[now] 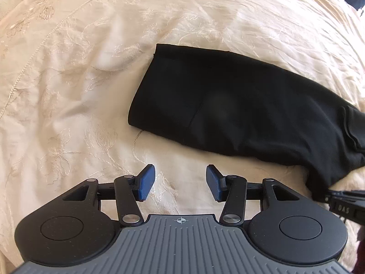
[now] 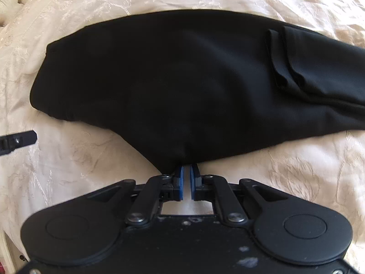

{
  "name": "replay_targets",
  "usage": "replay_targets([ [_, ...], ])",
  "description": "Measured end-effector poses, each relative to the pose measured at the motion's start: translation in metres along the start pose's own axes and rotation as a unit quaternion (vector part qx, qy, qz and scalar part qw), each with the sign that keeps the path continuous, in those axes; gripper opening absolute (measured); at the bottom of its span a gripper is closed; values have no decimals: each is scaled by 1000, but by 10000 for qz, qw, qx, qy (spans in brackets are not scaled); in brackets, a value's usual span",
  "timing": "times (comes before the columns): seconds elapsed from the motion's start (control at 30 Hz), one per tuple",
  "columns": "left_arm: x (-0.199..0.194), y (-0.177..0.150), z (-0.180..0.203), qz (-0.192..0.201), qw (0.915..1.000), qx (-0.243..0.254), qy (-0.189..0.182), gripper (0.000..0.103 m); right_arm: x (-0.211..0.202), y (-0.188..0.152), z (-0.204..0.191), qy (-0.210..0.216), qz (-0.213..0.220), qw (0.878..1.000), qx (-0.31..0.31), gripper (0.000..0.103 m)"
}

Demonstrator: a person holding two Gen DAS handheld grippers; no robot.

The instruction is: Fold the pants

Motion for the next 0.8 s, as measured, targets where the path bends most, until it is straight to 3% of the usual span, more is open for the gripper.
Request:
replay_targets([
  [0.17, 6, 10, -5, 102, 9998, -142, -82, 48, -14, -3, 1, -72, 47, 10000, 6, 10],
  [0.33, 11, 22, -15, 235, 9996, -164, 1, 49, -49, 3, -2, -298, 395, 9988, 21, 11],
  [0.6, 47, 27, -29, -196, 9953, -887, -324, 54, -69, 16, -6, -413, 688, 9968, -24, 12],
  [0.8, 73, 24, -32, -402, 9919, -1140, -387, 59, -69, 36, -17, -410, 786, 9960, -134, 12],
])
Point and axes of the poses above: each gripper's, at about its wrist camera, not at the fingertips, and x roughly the way its jaws point, z to its right, y to its top, the point moved 3 cm from there along x, roughly the way its jaws point, and after that the axes turned 11 degrees about z, right-handed, at the moved point
